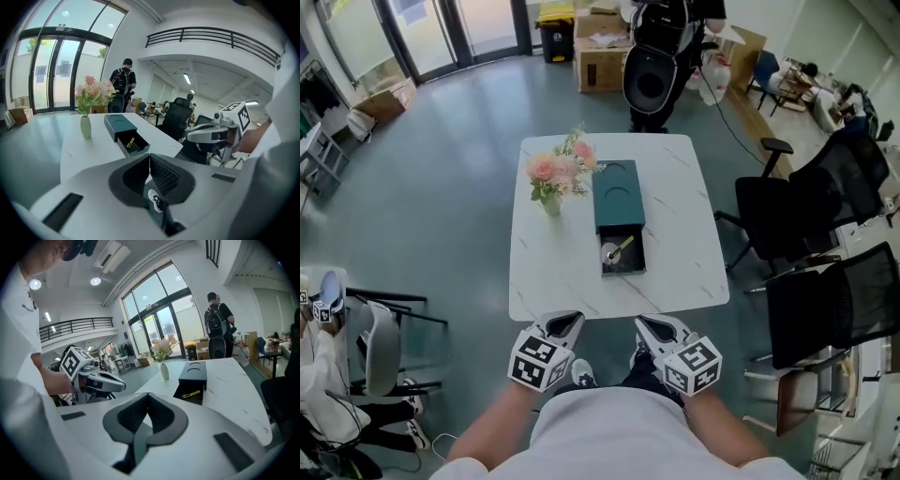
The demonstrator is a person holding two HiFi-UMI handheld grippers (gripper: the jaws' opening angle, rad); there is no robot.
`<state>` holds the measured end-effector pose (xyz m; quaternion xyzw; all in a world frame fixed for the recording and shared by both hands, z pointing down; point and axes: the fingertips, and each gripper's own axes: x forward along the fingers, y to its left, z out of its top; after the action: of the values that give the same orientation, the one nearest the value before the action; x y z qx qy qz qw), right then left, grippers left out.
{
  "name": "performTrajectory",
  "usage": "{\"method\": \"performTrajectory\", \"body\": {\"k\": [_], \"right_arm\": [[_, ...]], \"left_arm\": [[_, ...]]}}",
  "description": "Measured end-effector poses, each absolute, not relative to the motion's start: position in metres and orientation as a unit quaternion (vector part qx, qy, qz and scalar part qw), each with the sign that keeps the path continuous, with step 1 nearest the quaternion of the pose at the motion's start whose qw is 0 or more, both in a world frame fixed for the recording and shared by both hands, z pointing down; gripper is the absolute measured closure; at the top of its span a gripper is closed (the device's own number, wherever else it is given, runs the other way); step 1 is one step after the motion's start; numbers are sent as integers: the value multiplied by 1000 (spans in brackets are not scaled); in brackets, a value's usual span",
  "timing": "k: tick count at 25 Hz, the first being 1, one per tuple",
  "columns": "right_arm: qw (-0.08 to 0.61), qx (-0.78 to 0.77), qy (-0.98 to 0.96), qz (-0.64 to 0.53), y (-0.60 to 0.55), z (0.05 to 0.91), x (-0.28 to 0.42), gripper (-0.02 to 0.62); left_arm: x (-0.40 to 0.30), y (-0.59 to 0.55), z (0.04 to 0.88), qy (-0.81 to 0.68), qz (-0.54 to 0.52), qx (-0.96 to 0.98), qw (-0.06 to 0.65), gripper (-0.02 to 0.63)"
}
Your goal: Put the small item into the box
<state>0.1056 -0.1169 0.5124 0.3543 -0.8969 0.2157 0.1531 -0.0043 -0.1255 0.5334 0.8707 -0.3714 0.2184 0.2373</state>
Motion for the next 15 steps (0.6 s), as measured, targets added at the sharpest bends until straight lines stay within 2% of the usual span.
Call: {"method": "performTrajectory", "body": {"k": [15], "right_arm": [[160, 372, -890, 209, -80, 508, 113, 580]], "left_arm": [[6, -100, 514, -363, 203, 884, 212, 590]]}}
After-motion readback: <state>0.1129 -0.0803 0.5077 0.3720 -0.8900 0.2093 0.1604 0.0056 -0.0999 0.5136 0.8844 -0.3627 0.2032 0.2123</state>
